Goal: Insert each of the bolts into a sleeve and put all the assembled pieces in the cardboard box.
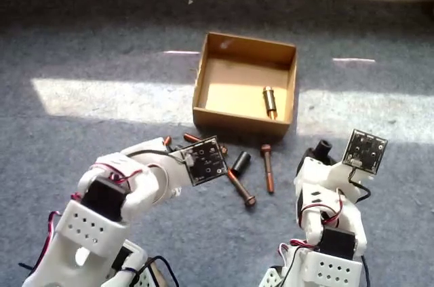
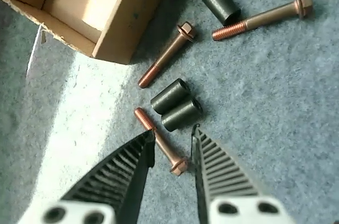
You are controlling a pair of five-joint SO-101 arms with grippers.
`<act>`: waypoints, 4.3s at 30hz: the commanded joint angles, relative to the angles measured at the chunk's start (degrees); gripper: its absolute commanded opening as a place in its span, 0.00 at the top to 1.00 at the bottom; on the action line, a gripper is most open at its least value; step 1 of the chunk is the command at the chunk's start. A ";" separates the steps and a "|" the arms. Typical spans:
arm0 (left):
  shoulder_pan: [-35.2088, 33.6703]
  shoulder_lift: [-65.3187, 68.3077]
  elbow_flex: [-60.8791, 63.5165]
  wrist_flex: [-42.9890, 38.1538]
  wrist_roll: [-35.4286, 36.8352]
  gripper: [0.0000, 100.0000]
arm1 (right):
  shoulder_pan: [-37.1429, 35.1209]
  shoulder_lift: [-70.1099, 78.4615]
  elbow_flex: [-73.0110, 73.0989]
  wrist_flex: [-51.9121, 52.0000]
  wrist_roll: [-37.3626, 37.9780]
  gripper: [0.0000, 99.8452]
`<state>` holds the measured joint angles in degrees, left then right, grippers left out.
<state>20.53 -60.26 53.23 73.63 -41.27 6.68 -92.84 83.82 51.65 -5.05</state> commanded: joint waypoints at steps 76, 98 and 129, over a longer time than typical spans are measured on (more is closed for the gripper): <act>7.43 77.05 -55.52 -2.55 -15.21 0.99 | 0.48 -0.92 -0.48 -1.89 -0.18 0.99; 10.86 36.70 -34.07 -0.18 23.56 0.99 | 0.22 -0.92 -0.84 -1.80 -0.26 0.99; 10.15 -21.67 18.07 -37.45 49.05 0.99 | -17.10 -0.92 -0.31 -11.56 -13.54 0.99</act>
<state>30.37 -74.86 67.91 41.01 7.16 -7.03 -92.84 83.82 43.12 -17.80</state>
